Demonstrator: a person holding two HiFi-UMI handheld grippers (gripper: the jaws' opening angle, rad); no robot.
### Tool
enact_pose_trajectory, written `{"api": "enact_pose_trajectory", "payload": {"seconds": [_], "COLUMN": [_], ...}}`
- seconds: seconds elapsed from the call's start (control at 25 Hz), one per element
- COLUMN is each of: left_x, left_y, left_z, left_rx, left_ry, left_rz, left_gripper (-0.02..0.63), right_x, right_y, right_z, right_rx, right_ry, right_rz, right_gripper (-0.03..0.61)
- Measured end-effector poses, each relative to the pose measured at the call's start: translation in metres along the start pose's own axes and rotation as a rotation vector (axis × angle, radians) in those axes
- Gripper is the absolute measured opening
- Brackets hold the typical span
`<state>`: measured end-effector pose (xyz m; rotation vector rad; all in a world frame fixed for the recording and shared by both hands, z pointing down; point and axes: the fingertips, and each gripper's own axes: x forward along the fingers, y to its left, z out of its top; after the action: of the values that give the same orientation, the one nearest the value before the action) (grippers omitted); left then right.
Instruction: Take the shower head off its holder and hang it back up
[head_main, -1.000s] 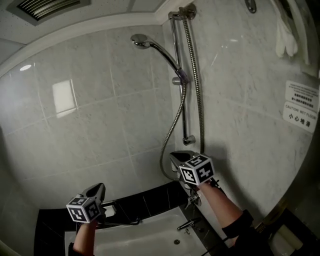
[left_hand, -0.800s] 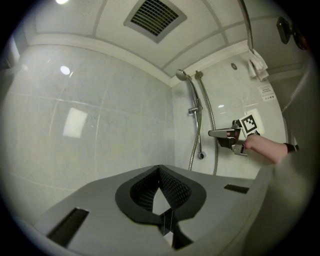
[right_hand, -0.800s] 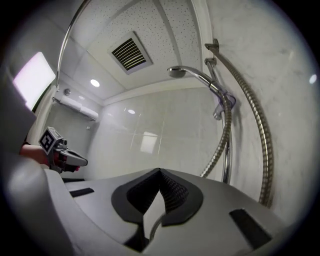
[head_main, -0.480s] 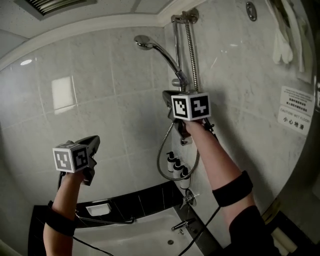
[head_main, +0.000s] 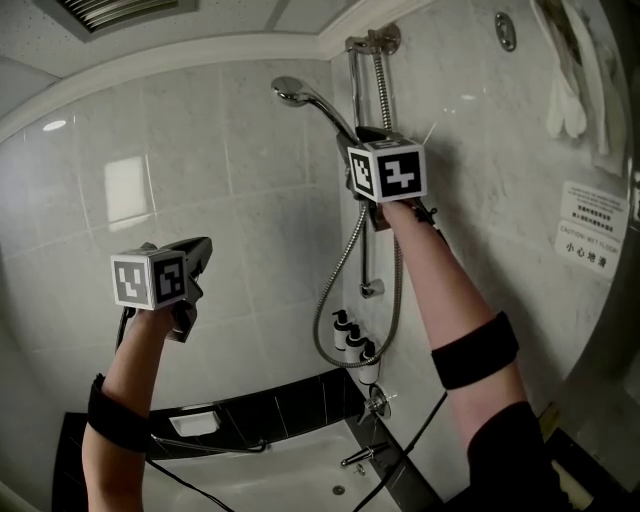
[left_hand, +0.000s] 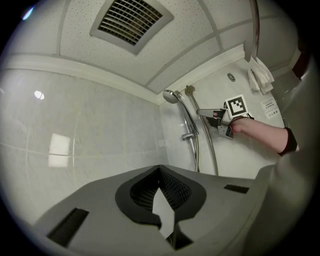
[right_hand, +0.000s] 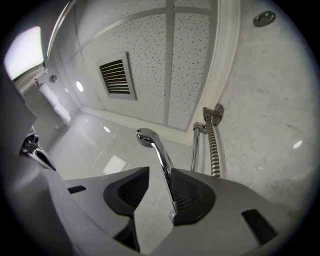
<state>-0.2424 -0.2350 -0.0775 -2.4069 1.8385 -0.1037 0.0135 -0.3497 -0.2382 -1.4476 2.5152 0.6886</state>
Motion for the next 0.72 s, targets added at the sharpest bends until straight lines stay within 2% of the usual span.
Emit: {"api": "enact_pose_trajectory", "payload": {"seconds": [0.08,0.2,0.72], "left_x": [0.004,0.008,0.030], "left_y": [0.000,0.003,0.032], "left_z": [-0.002,-0.003,-0.011], "left_rx": [-0.002,-0.003,-0.002], "left_ry": [-0.001,-0.002,-0.003], "left_rz": [-0.002,-0.005,0.016], "left_gripper": [0.000,0.000,0.000], "right_x": [0.005,0.014,0.048], "right_y": [0.005,0.006,0.001], "right_z": [0.000,-0.005,-0.006], "right_rx": [-0.067,-0.135,-0.262], "right_ry": [-0.001,0.006,-0.012], "right_rz": [0.014,0.008,-0.059], "right_gripper": [0.203,0.253,0.245]}}
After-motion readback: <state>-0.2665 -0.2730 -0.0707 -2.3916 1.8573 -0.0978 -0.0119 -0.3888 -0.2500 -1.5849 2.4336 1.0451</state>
